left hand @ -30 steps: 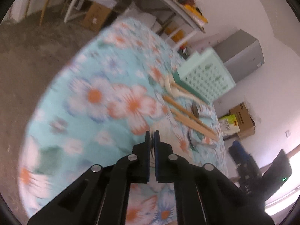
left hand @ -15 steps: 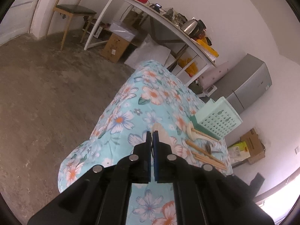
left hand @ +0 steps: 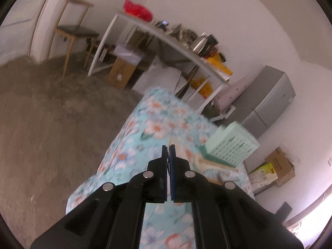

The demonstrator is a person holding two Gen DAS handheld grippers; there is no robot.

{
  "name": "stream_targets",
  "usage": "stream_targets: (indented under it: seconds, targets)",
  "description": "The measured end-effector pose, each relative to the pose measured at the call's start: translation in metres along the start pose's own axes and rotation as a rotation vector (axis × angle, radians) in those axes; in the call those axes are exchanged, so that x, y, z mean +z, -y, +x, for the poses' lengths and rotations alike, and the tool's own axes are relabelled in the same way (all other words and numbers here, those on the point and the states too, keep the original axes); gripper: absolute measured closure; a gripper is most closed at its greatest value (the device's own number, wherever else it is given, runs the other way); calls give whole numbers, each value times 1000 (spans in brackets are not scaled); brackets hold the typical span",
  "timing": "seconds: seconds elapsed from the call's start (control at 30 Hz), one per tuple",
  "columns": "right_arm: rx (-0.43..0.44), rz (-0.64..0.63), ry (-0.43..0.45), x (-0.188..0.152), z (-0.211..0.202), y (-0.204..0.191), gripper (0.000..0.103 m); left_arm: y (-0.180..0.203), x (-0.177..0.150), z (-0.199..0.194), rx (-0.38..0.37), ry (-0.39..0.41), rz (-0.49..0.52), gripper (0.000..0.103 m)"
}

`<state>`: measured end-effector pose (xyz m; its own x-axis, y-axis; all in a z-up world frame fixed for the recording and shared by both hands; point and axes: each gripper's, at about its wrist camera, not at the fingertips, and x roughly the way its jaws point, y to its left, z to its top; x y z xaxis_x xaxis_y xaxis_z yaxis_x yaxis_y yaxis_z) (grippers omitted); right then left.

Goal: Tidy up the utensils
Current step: 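Lift the white spatula into the green holder with the left tool while the right tool lowers the spoon in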

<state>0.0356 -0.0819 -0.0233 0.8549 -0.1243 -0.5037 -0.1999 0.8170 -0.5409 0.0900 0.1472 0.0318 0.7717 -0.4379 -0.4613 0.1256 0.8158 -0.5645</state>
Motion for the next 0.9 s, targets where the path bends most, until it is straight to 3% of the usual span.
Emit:
stream_targets:
  seconds: [0.13,0.37,0.57,0.8,0.9]
  targets:
    - [-8,157,60,15,-23,44,103,33,26,1,-55,77,68,102]
    - [-4,379,174,24,-54,109,103,124,77,26,-131,233,244,102]
    - [37,536,286,29,-63,164,103,193,91,74,-57,309,470,102]
    - [128,672,387,37,-52,223,103,227,74,143,53,247,699,102]
    - [149,700,419,41,-46,241,103,231,67,159,80,224,749,102]
